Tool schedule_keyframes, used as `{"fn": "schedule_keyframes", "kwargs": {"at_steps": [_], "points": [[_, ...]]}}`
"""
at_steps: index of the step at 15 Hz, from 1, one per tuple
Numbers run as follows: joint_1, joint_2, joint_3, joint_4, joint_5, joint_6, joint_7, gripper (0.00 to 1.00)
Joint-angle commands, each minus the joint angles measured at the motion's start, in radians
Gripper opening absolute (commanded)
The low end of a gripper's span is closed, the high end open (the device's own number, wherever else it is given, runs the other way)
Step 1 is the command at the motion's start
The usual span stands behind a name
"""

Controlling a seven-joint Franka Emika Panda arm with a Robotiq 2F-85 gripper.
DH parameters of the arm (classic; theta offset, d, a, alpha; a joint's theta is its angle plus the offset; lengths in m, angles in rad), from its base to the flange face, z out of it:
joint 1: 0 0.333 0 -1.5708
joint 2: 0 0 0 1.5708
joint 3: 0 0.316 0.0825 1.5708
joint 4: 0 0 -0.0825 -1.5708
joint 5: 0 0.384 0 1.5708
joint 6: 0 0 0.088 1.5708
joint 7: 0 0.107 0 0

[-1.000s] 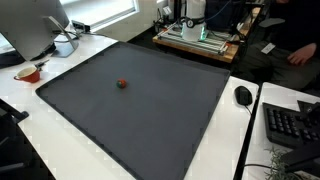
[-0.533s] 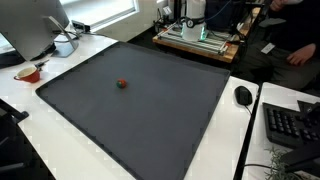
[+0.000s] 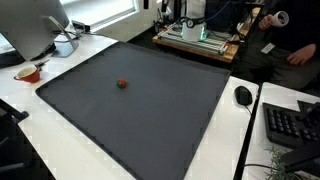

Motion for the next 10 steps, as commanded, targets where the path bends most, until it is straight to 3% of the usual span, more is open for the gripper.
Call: {"fn": "schedule_keyframes", "kwargs": {"at_steps": [1,5,6,7,10], "points": [[-0.029,0.076,0.052,-0.082,-0.015,0.236,0.075,1.00],[-0.136,0.214,0.164,-0.087,-0.122,0.426,0.215,1.00],[-0.141,0.226,0.169,-0.088,-0.127,0.373,0.221,1.00],[-0.096,0.184,0.128,-0.088,-0.086,0.365,0.165,1.00],[-0.117,0.232,0.145,-0.086,-0.107,0.365,0.189,1.00]]}}
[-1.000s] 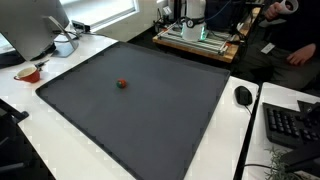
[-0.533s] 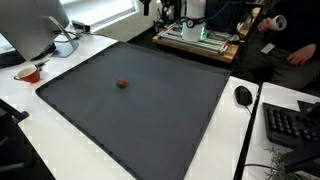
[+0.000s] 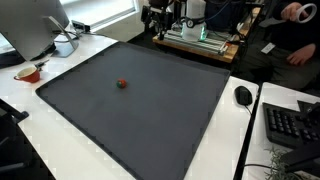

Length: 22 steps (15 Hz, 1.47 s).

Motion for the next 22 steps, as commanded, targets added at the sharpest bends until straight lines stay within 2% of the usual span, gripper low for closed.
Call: {"fn": "schedule_keyframes", "kwargs": {"at_steps": [1,3,4,5,8,12,13,14,20,22], "points": [[0.010,-0.001,-0.012,0.001,-0.004,-0.004,0.001,1.00],[0.043,0.085,-0.064,0.001,0.028,0.118,-0.100,1.00],[0.038,0.110,-0.071,0.000,0.023,0.163,-0.115,1.00],[0.069,0.160,-0.109,-0.002,0.061,0.234,-0.174,1.00],[0.117,0.283,-0.164,-0.006,0.109,0.385,-0.289,1.00],[0.085,0.448,-0.183,0.010,0.067,0.548,-0.338,1.00],[0.081,0.472,-0.186,0.026,0.090,0.531,-0.316,1.00],[0.094,0.413,-0.173,0.000,0.088,0.503,-0.314,1.00],[0.096,0.434,-0.175,0.010,0.087,0.509,-0.314,1.00],[0.058,0.500,-0.146,0.038,0.056,0.598,-0.298,1.00]]}}
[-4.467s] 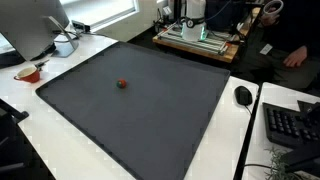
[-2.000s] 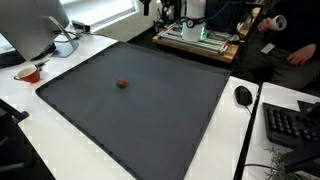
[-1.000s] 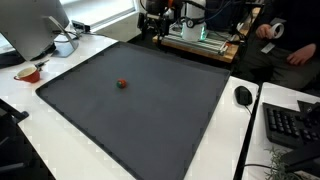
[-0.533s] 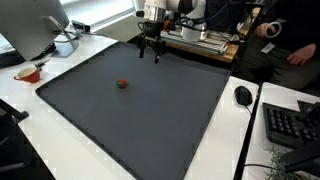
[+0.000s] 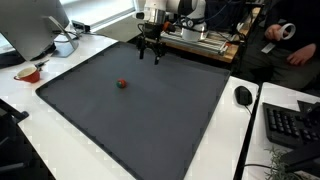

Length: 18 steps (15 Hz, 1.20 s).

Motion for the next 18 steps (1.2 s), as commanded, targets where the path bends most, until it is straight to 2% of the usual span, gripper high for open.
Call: {"fn": "schedule_keyframes", "kwargs": {"at_steps": [1,3,5,8,10,11,14,15,18], "points": [[-0.087,0.105,0.075,0.052,-0.068,0.121,0.013,1.00],[-0.161,0.168,0.116,0.087,-0.163,0.165,0.024,1.00],[-0.226,0.227,0.125,0.128,-0.246,0.160,-0.008,1.00],[-0.274,0.284,0.087,0.188,-0.267,0.137,-0.041,1.00],[-0.341,0.313,0.120,0.223,-0.254,0.132,-0.006,1.00],[-0.286,0.278,0.097,0.178,-0.217,0.137,-0.042,1.00],[-0.325,0.308,0.105,0.212,-0.218,0.137,-0.040,1.00],[-0.358,0.344,0.140,0.235,-0.226,0.162,-0.018,1.00],[-0.371,0.404,0.150,0.278,-0.238,0.199,-0.023,1.00]]}}
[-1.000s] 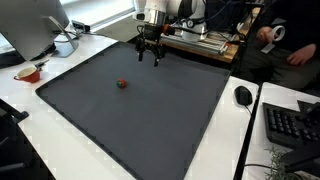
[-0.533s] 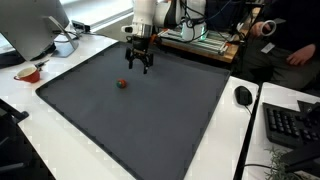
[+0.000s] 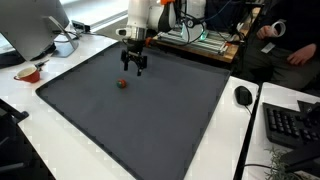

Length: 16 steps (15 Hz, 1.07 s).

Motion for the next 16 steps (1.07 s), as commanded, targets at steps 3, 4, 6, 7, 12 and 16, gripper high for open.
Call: {"fn": "schedule_keyframes", "kwargs": {"at_steps": [3,4,6,7,12,16], "points": [[-0.007,0.132,-0.005,0.100,0.004,0.081,-0.010,1.00],[-0.008,0.148,-0.005,0.115,0.002,0.088,-0.007,1.00],[-0.014,0.176,0.001,0.143,0.003,0.106,0.004,1.00],[-0.019,0.184,0.005,0.155,0.001,0.111,0.008,1.00],[-0.017,0.213,-0.004,0.210,0.002,0.124,0.017,0.89],[-0.015,0.230,-0.003,0.229,0.005,0.138,0.020,0.66]]}}
